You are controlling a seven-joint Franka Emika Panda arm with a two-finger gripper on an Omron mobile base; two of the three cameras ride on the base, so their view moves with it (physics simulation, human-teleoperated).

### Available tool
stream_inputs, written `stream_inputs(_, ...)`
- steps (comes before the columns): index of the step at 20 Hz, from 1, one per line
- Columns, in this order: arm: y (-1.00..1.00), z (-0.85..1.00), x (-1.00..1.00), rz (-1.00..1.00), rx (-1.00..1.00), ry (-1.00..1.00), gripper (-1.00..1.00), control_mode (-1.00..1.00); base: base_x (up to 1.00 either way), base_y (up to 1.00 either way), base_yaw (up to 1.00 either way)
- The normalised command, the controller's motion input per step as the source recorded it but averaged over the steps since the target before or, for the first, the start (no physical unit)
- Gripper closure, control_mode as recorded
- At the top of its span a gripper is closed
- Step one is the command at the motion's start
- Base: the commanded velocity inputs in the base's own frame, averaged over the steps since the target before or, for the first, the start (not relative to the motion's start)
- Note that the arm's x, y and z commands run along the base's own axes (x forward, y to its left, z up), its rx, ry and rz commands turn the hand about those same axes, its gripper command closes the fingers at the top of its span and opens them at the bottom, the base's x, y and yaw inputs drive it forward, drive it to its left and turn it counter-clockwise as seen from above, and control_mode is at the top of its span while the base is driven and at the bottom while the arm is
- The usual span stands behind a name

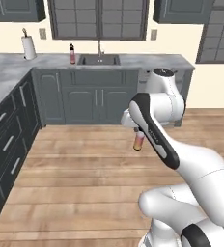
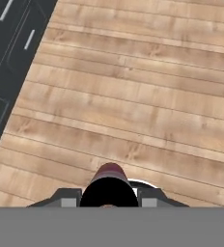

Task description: Place the large bottle from the dining counter next to the other large bottle outside the sink, and place the small bottle from the dining counter next to the other small bottle inside the sink.

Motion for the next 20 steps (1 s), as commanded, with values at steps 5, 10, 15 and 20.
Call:
stream_inputs(5,0.00,0.00,0.00,0.00,0.00,0.00,1.00,1.00,1.00,-0.69,0.00)
stream_inputs(10,0.00,0.00,0.00,0.00,0.00,0.00,1.00,1.00,1.00,-0.44,0.00)
stream_inputs(15,0.00,0.00,0.00,0.00,0.00,0.00,1.00,1.00,1.00,-0.18,0.00)
stream_inputs(20,0.00,0.00,0.00,0.00,0.00,0.00,1.00,1.00,1.00,-0.02,-0.06)
